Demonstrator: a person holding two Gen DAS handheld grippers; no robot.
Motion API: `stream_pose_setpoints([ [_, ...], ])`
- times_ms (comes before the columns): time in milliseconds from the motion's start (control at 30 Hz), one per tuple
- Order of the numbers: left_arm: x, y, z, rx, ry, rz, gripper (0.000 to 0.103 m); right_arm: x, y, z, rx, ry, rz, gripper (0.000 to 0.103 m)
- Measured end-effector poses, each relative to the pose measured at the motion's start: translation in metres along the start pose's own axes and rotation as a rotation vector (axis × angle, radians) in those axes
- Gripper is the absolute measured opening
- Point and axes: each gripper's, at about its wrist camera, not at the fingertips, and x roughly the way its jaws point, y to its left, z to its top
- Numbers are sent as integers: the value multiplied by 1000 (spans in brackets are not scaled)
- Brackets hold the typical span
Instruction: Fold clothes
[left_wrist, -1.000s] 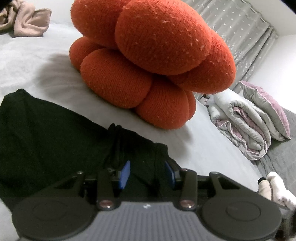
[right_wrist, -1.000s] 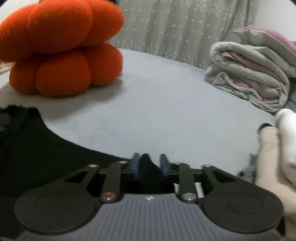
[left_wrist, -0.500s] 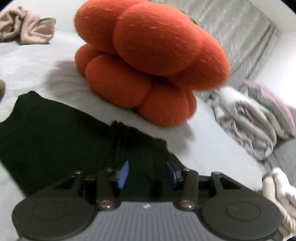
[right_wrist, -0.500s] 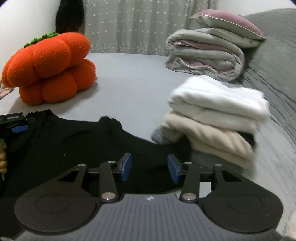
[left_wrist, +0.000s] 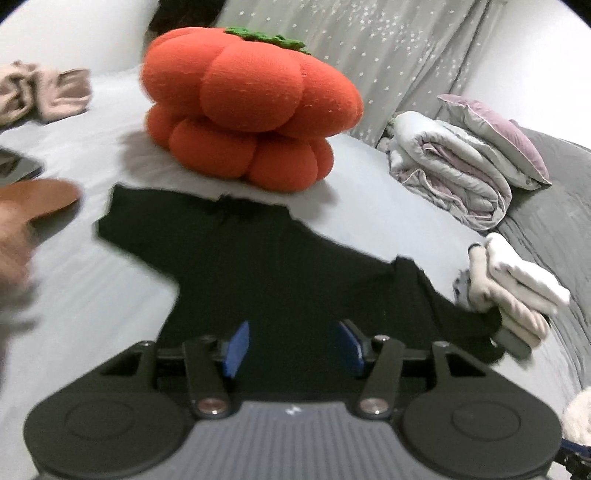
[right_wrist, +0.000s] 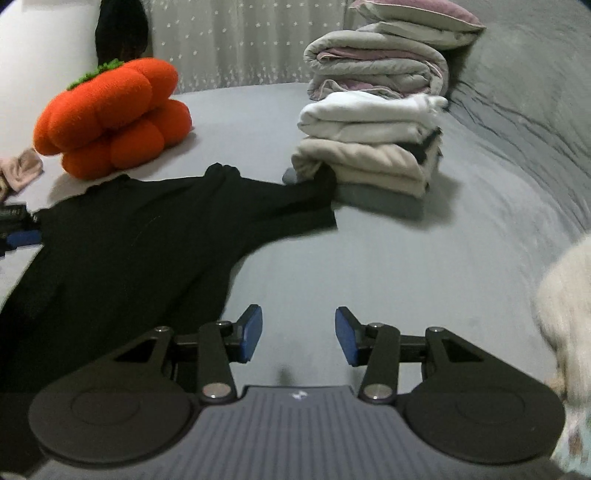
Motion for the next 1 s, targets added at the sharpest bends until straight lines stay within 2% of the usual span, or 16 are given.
stream_pose_setpoints([
  [167,-54,12,-30,10,40,33,57,-46,-4,-33,68,-3,38,49],
  [333,-94,23,-66,24,87,52,57,-70,-10,-75,105,108,71,51],
  [500,-126,29,-107,60,141,50,57,-85,-2,-109,111,147,105,50],
  [667,-154,35,-149,86,197,38,58,-104,19,-127,62,145,121,51],
  [767,-169,32,-180,151,184,35,60,-111,26,-136,13,151,100,51],
  [867,-179,25,-203,229,204,54,64,-117,31,-146,-24,150,75,51],
  [933,-178,25,-218,230,289,45,64,-122,36,-152,-35,150,93,51],
  [1000,-175,30,-232,191,370,4,63,-126,42,-157,-52,152,114,51],
])
